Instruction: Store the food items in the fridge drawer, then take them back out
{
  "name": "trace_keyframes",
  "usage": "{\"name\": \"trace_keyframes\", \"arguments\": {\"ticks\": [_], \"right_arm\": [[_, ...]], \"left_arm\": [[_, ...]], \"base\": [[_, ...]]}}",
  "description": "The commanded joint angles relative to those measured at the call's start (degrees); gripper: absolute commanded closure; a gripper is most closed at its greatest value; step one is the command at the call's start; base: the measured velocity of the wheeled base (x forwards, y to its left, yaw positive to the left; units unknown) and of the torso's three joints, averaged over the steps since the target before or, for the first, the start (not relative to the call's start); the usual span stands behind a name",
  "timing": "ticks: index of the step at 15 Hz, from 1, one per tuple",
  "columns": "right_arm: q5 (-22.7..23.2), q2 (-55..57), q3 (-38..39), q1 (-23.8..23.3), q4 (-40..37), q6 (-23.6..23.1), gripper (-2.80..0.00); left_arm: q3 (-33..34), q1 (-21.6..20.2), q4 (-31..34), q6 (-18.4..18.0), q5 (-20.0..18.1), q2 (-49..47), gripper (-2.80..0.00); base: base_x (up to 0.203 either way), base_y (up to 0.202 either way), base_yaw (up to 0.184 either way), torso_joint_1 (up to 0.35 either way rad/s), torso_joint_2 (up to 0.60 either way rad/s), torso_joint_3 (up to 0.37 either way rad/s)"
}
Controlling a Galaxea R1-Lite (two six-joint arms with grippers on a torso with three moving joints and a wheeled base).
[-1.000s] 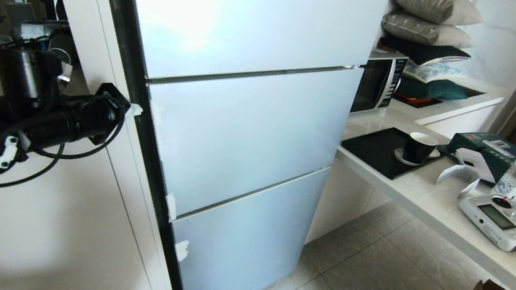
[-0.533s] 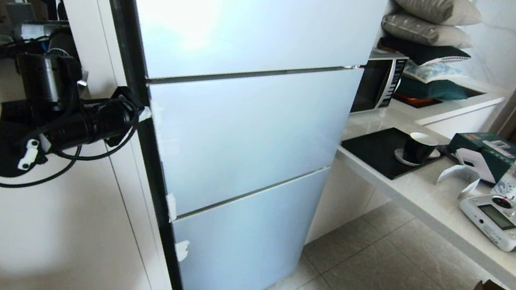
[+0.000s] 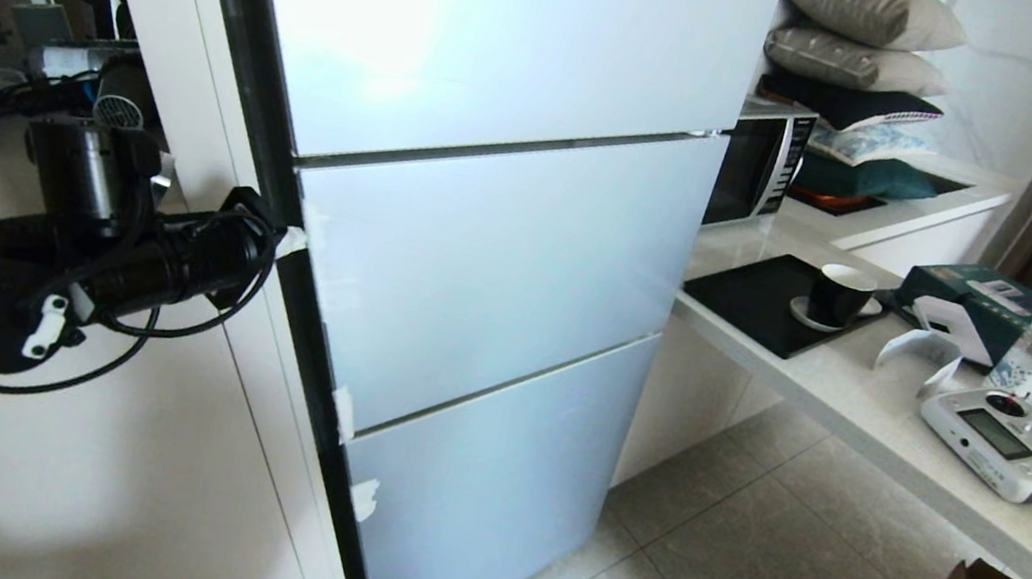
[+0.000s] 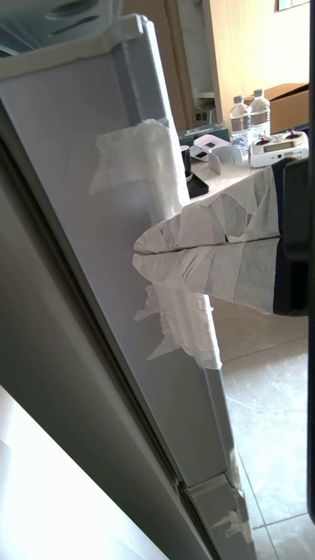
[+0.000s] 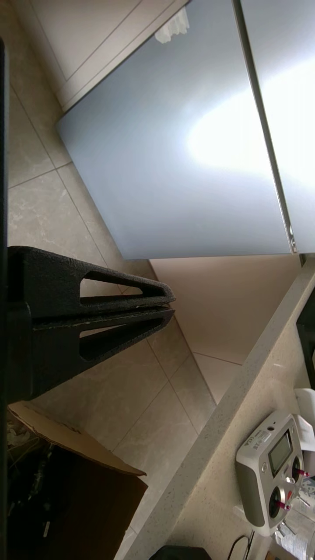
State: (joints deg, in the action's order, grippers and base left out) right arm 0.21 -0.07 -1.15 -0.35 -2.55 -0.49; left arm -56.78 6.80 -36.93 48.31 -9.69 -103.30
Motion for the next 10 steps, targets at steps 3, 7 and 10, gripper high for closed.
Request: {"name": "trace_keyframes", "arguments": {"ticks": [3, 7, 10], "right_arm": [[0.1, 0.0, 0.0, 0.0, 0.0, 0.0, 0.0], [0.0, 0.0, 0.0, 0.0, 0.0, 0.0, 0.0], [0.1, 0.0, 0.0, 0.0, 0.0, 0.0, 0.0]], "left_arm": [[0.7, 0.5, -0.1, 0.3, -0.6, 0.6, 0.0], [2.0, 1.2, -0.2, 0.5, -0.7, 0.7, 0.0], [1.8, 0.6, -0.3, 0.4, -0.2, 0.1, 0.0]], "base": [[0.0, 0.0, 0.0, 0.0, 0.0, 0.0], [0.0, 0.0, 0.0, 0.0, 0.0, 0.0], [0.0, 0.0, 0.0, 0.0, 0.0, 0.0]]}}
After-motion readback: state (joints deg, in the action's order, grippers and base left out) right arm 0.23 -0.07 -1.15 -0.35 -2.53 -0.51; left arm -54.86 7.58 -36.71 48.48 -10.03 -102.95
